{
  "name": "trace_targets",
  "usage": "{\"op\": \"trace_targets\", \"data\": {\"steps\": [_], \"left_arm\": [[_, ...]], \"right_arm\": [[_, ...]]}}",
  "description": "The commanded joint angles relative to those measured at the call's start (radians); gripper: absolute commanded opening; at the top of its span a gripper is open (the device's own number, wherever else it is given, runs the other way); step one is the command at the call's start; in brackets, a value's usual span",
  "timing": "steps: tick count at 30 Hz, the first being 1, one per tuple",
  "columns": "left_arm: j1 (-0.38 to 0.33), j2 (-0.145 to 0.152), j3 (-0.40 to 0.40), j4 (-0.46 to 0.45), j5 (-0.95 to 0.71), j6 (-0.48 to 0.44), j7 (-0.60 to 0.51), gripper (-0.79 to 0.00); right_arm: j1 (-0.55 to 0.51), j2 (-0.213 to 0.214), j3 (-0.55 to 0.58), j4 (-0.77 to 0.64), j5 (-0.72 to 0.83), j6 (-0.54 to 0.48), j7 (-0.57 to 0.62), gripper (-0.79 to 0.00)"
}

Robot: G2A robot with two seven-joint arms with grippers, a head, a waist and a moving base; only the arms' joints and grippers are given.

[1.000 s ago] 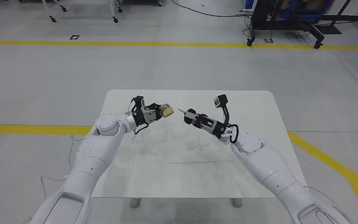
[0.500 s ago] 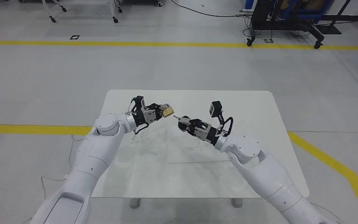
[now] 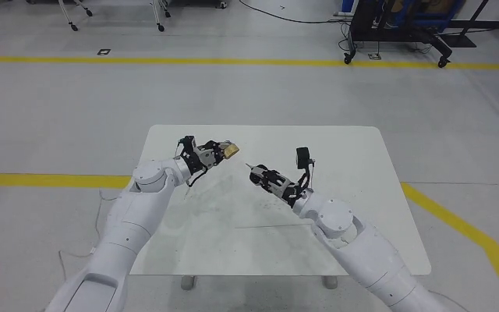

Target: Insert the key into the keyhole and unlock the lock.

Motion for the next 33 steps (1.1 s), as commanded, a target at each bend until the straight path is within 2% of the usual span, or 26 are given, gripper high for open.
{"op": "trace_targets", "data": {"steps": [1,7,15,33], "left_arm": [[0.018,0.0,0.005,-0.027,0.024,-0.023,0.029,-0.785],[0.047,0.002,0.002,-0.074,0.07,-0.047,0.082,-0.785],[0.056,0.005,-0.008,-0.089,0.083,-0.037,0.057,-0.785],[0.063,0.005,-0.015,-0.103,0.109,-0.021,0.046,-0.785]], "right_arm": [[-0.01,-0.004,-0.015,-0.03,-0.054,0.049,-0.07,-0.785],[-0.013,-0.023,-0.079,-0.109,-0.196,0.156,-0.188,-0.785],[0.029,-0.057,-0.112,-0.088,-0.172,0.246,-0.239,-0.785],[0.083,-0.111,-0.123,-0.013,-0.152,0.255,-0.26,-0.785]]}}
